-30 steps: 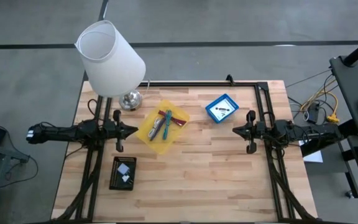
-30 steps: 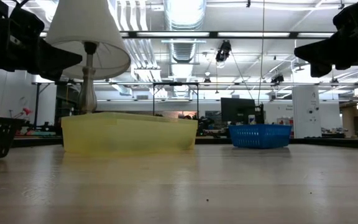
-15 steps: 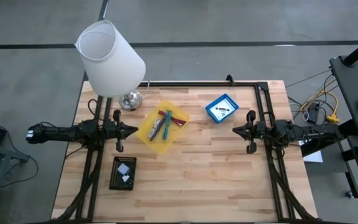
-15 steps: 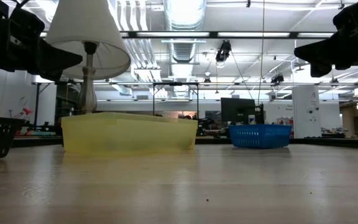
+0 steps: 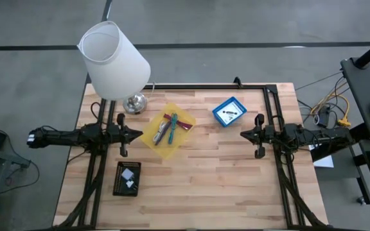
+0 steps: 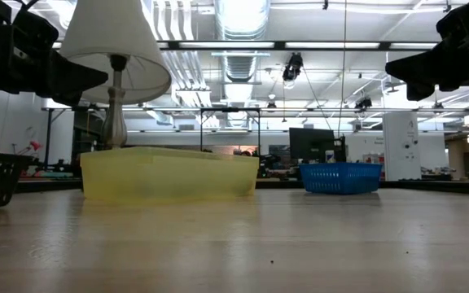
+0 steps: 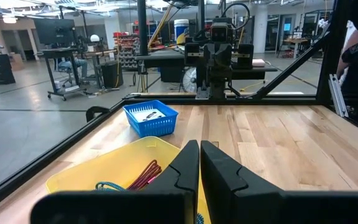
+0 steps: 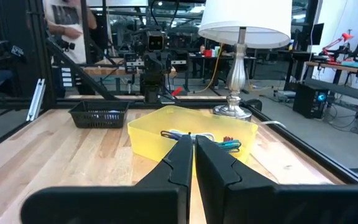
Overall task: Pick and place items into bin
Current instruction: Return to Home Position
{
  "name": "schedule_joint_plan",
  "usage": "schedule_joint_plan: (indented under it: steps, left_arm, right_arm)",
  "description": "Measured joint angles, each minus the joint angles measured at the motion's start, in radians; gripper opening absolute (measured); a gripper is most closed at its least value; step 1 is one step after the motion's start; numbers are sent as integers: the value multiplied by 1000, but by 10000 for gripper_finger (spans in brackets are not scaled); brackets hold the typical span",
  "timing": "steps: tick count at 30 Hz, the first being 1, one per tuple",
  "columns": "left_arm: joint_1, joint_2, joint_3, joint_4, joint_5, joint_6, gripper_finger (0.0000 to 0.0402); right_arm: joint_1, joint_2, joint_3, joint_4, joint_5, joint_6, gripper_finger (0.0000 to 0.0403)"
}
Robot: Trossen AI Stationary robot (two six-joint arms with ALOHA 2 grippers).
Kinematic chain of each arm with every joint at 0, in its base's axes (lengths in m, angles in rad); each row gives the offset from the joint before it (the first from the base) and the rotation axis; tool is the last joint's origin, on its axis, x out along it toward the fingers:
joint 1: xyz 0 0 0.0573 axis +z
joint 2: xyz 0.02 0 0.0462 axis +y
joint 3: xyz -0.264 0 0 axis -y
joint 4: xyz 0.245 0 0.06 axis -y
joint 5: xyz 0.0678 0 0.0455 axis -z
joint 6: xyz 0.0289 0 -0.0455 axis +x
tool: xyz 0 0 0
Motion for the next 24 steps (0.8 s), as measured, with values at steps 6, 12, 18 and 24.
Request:
schedule_joint_plan:
  steps: [6,12,18,24]
  left_arm:
    - [0,0,0,0,0,0,0]
    - [0,0,0,0,0,0,0]
    - [0,0,0,1,0,0,0]
    - [0,0,0,1,0,0,0]
  right_arm:
    - [0,0,0,0,0,12,9]
    - [0,0,0,0,0,7,8]
    - [0,0,0,0,0,0,9]
    - [0,0,0,0,0,12,9]
